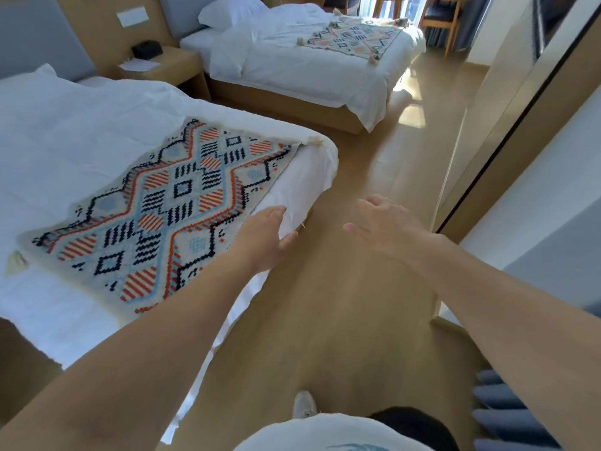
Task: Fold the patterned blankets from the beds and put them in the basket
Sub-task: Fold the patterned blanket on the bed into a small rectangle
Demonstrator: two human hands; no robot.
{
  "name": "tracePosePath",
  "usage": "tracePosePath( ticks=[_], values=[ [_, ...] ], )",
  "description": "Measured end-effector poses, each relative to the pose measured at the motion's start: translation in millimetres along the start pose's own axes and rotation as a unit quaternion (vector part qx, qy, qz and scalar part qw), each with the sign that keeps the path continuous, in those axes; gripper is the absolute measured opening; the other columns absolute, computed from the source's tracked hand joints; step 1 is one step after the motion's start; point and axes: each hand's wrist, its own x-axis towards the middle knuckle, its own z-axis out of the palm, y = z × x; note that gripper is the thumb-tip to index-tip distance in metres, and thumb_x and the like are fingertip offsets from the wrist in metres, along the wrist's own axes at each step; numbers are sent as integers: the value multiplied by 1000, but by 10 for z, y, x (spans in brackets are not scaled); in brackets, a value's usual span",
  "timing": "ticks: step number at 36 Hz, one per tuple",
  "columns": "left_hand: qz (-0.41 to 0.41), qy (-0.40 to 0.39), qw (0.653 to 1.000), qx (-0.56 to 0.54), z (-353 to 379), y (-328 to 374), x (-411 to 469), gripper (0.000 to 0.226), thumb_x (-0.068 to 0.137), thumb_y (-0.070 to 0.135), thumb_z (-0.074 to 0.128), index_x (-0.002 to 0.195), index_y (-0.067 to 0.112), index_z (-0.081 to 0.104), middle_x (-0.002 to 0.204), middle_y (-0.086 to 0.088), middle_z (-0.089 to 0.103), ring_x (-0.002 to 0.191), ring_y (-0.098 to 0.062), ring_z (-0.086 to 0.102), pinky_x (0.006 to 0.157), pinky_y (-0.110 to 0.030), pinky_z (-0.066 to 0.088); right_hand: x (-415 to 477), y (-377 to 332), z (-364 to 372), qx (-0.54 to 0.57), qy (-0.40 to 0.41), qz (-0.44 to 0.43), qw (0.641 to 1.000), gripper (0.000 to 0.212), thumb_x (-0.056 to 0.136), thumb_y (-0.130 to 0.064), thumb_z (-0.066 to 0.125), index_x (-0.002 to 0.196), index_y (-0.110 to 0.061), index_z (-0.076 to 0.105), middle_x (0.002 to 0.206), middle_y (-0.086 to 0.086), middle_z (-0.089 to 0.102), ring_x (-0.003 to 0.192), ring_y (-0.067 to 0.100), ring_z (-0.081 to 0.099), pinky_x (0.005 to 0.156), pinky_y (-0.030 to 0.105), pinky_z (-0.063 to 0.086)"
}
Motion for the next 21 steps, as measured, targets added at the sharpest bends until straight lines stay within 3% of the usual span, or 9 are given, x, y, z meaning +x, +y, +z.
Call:
tracePosePath(
  ticks=[14, 21],
  values=[
    [-95, 5, 995, 3, -11, -294, 1154, 66, 98, 43, 44, 150, 8, 22, 155, -8, 29, 143, -22, 25, 116, -33, 19, 1677, 277, -90, -46, -32, -105, 993, 61, 96, -57, 37, 144, -18, 35, 147, 10, 37, 135, 31, 36, 108, 44, 35],
    [-146, 9, 989, -8, 97, -155, 2022, 66, 98, 45, 42, 150, 9, 22, 156, -8, 28, 143, -22, 24, 117, -35, 19, 2620, 722, -219, -64, -44, -157, 985, 61, 97, -55, 35, 145, -17, 34, 148, 11, 36, 136, 31, 35, 110, 43, 31]
  ],
)
